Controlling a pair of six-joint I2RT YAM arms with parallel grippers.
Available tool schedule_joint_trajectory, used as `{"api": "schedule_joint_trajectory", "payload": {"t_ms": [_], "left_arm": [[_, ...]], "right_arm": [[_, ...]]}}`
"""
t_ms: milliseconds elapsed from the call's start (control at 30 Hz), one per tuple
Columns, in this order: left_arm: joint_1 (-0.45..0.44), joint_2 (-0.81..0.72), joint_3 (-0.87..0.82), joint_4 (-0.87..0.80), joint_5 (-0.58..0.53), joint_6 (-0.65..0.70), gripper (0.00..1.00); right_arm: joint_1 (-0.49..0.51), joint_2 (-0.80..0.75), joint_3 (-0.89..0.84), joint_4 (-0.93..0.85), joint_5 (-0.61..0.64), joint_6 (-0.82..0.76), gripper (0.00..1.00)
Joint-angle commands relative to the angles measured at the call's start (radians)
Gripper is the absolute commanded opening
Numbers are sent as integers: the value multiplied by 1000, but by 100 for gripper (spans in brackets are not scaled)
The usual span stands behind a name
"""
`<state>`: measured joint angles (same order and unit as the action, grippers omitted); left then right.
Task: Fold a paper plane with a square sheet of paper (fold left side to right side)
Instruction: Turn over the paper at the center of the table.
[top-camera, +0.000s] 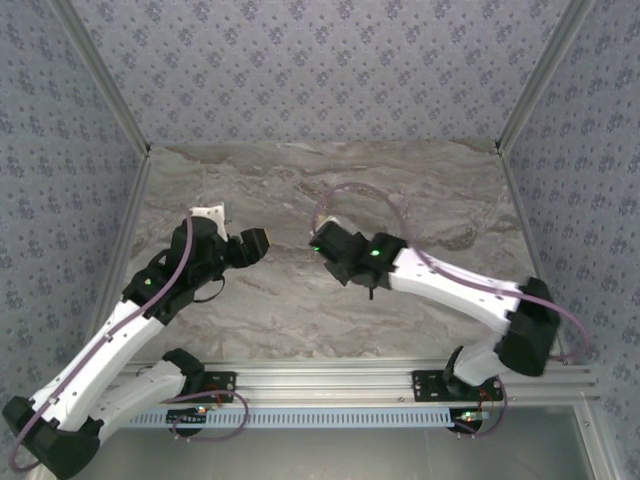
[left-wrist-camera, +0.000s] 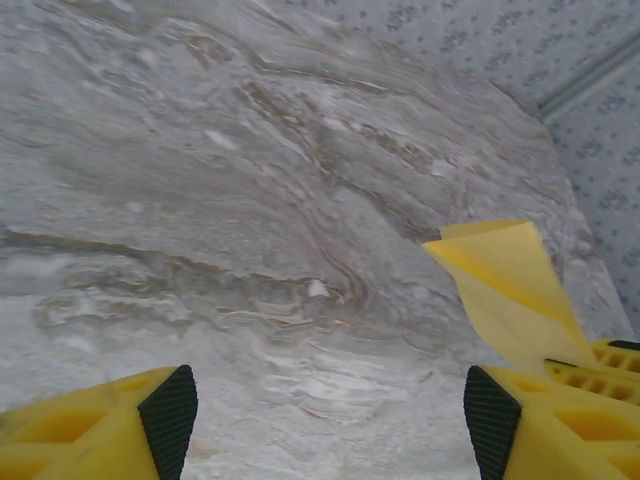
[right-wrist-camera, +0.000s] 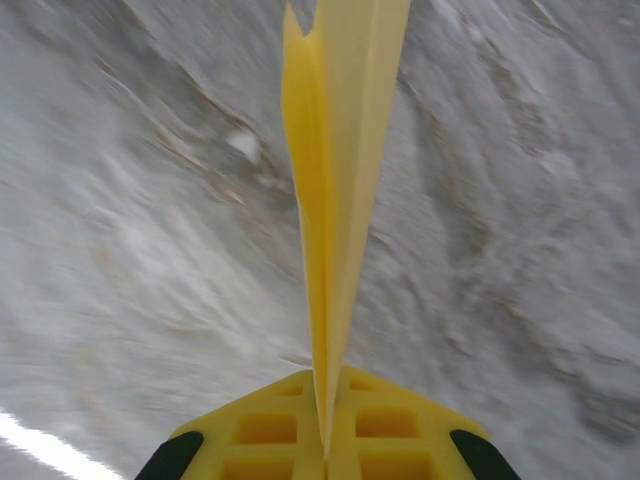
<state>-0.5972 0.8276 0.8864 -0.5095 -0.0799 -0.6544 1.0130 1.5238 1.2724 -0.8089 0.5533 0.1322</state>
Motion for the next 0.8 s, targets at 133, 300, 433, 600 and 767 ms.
{"api": "schedule_joint_trajectory", "payload": {"t_ms": [133, 300, 433, 600, 767], "left_arm": [[5, -43, -19, -66, -97, 10, 75], [8, -43, -23, -73, -100, 2, 75], [8, -44, -26, -69, -94, -1, 76], [9, -37, -33, -60, -81, -3, 79], [42, -7, -64, -10, 21, -27, 84]], "right_arm": [[47, 289, 86, -197, 370, -55, 1], [56, 459, 127, -199, 394, -57, 2], [68, 548, 153, -192, 378, -53, 3], [81, 613, 162, -190, 307, -43, 9], [96, 582, 151, -173, 169, -43, 34]]}}
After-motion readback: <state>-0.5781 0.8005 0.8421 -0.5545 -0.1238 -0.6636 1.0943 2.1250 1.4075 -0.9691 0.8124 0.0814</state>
